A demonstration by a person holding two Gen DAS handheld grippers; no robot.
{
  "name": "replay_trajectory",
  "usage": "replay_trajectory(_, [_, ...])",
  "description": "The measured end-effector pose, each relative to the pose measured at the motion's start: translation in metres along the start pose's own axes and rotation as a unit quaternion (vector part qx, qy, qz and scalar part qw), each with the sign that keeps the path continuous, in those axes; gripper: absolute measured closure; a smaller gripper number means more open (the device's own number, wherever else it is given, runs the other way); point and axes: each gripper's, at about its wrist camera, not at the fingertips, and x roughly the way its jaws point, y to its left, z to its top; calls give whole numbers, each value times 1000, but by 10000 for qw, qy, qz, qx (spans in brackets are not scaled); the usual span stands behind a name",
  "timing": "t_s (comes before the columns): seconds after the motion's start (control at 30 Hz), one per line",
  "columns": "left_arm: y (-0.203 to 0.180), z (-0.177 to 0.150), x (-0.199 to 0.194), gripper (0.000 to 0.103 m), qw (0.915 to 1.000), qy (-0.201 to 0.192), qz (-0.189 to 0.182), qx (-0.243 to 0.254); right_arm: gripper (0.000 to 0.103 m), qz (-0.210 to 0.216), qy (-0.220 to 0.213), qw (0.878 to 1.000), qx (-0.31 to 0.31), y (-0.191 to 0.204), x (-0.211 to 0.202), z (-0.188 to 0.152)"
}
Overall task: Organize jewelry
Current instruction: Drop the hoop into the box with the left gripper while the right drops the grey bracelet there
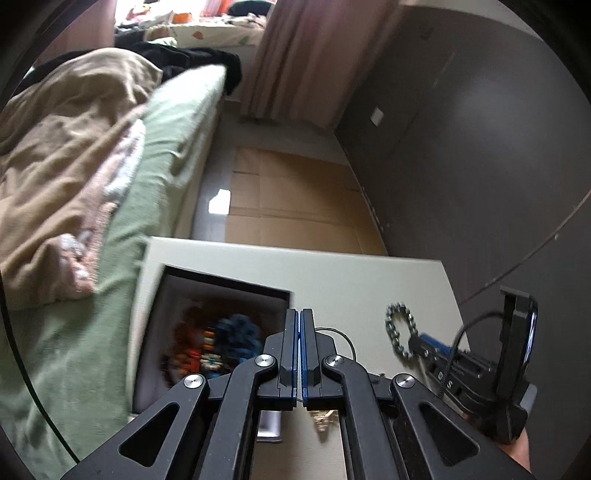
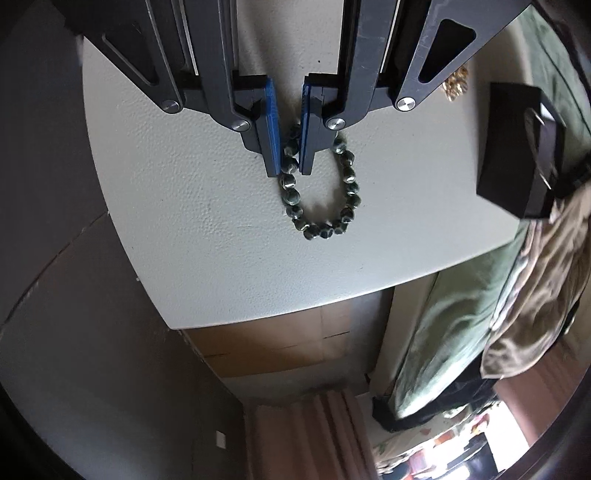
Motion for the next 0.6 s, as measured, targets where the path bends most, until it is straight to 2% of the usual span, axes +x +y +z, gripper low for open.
replay_trajectory(0.23, [29, -1, -18, 103, 9993, -182, 165, -299, 92, 369, -204, 9990, 143, -2, -17, -4])
replay_trajectory(0.3, [34, -2, -21, 103, 9991, -228, 140, -340, 92, 552, -330, 9976, 250, -2, -28, -5])
replay_trajectory(0.37, [41, -3, -24, 103, 9983, -291, -74, -502, 92, 749, -432, 9957, 339, -2, -38, -6])
replay_trajectory(0.5, [46, -5, -23, 102, 9983, -160, -37, -558, 92, 1035, -651, 9917, 388, 5, -58, -9])
replay_trajectory(0.57, [48, -7, -24, 99, 9984, -97, 17, -566, 92, 1171, -758, 9895, 380, 11, -67, -10])
replay_trajectory(0.6, [50, -8, -24, 89, 9982, -73, 41, -590, 92, 1218, -825, 9885, 352, 15, -73, -12])
